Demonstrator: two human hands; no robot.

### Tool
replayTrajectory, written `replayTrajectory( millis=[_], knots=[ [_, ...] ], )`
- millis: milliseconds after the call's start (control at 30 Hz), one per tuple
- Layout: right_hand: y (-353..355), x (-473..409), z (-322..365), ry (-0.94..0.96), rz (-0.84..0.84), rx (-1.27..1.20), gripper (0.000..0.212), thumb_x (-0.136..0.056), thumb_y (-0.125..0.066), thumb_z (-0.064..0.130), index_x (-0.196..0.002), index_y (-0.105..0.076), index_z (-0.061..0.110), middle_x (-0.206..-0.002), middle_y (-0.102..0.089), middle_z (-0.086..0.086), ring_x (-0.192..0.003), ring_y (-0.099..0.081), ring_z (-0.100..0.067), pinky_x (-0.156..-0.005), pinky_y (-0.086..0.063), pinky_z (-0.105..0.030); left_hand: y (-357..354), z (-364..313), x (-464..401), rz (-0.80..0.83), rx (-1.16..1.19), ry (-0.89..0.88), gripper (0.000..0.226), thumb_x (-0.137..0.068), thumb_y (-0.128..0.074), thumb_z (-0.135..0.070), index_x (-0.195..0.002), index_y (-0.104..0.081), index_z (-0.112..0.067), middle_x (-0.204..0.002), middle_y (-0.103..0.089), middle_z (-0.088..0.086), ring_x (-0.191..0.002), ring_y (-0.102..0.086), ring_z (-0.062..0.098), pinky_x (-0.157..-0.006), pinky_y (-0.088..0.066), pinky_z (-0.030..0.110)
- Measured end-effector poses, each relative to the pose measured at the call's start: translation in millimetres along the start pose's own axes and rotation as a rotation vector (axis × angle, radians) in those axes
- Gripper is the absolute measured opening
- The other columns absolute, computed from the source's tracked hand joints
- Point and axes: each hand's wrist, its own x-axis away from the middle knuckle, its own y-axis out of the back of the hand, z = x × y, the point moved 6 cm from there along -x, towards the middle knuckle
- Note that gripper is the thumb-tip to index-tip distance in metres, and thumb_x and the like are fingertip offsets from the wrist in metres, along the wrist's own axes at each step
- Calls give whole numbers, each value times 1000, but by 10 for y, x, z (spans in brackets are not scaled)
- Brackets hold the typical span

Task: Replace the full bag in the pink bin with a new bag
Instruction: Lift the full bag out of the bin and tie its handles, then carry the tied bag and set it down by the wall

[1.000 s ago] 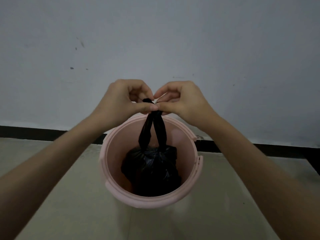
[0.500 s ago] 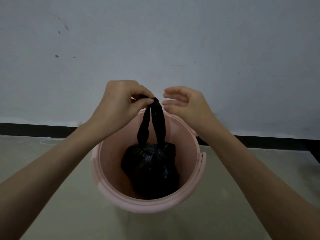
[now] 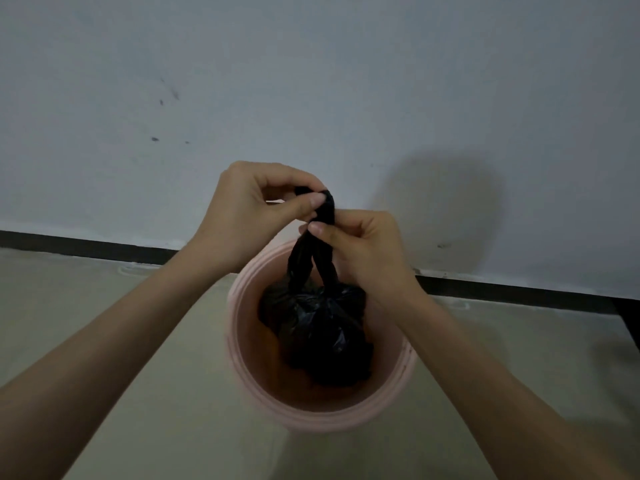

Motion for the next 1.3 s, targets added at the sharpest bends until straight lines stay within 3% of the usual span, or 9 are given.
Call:
replayTrajectory(
  millis=[167, 300, 467, 567, 733, 833, 967, 1167, 1300],
  knots=[
    [208, 35, 1120, -62, 8, -80, 19, -78, -65, 1, -76, -72, 18, -65, -71, 7, -73, -68, -15, -76, -59, -34, 529, -551, -108, 37, 225, 195, 28, -79, -64, -15, -107, -61, -15, -87, -73, -10, -92, -67, 11, -83, -53, 21],
    [305, 67, 2302, -55, 82, -133, 17, -80, -61, -4, -77, -69, 11, -58, -70, 9, -65, -68, -5, -64, -56, -18, 815, -863, 34, 174, 148, 377, 32, -79, -62, 3, -101, -63, -19, -91, -71, -26, -93, -64, -2, -81, -50, 13],
    [358, 140, 4103, 66, 195, -123, 15, -80, -60, -4, -78, -69, 8, -66, -71, 3, -73, -69, -15, -71, -59, -27, 1286, -1710, 101, 205, -49, 357, 51, -67, -72, -39, -115, -57, -38, -119, -63, -16, -111, -58, 4, -96, -48, 37],
    [381, 235, 5143, 151, 285, -110, 15, -80, -61, -1, -79, -69, 11, -64, -72, 5, -72, -70, -11, -68, -58, -24, 1635, -2420, -6, 37, 29, 358, 40, -63, -70, -46, -102, -63, -45, -107, -68, -22, -105, -61, 5, -93, -48, 34],
    [360, 466, 6344, 207, 358, -108, 13, -82, -61, 3, -81, -69, 12, -67, -73, 4, -74, -71, -11, -68, -58, -25, 2086, -3512, 21, -177, 138, 315, 26, -68, -70, -14, -81, -70, -37, -79, -73, -17, -73, -65, 3, -62, -53, 20],
    [217, 665, 6777, 238, 432, -109, 10, -82, -62, 6, -82, -69, 13, -69, -74, 3, -78, -71, -12, -71, -58, -26, 2361, -3949, 284, -280, 150, 313, 17, -66, -69, -17, -75, -69, -32, -73, -73, -14, -67, -63, 5, -59, -52, 23],
    [-192, 915, 7058, 257, 580, -115, 9, -82, -64, 8, -82, -70, 14, -71, -74, 3, -81, -71, -13, -76, -58, -29, 2736, -4279, 855, -434, 115, 360, 10, -67, -70, -19, -77, -68, -20, -74, -73, -3, -70, -64, 22, -64, -53, 47],
    [-1368, 1384, 7160, 261, 864, -107, 10, -81, -65, 10, -79, -71, 19, -72, -74, 4, -83, -71, -16, -85, -56, -40, 3304, -4485, 2048, -688, 55, 459, 12, -70, -72, -12, -78, -67, -20, -74, -74, -9, -72, -66, 8, -68, -53, 21],
    [-2360, 1863, 7162, 263, 1057, -109, 9, -81, -65, 9, -80, -71, 15, -72, -74, 4, -79, -71, -15, -79, -56, -35, 3814, -4459, 2940, -863, -36, 556, 19, -74, -70, -3, -78, -67, -22, -77, -73, -12, -76, -65, 5, -72, -53, 20]
  ],
)
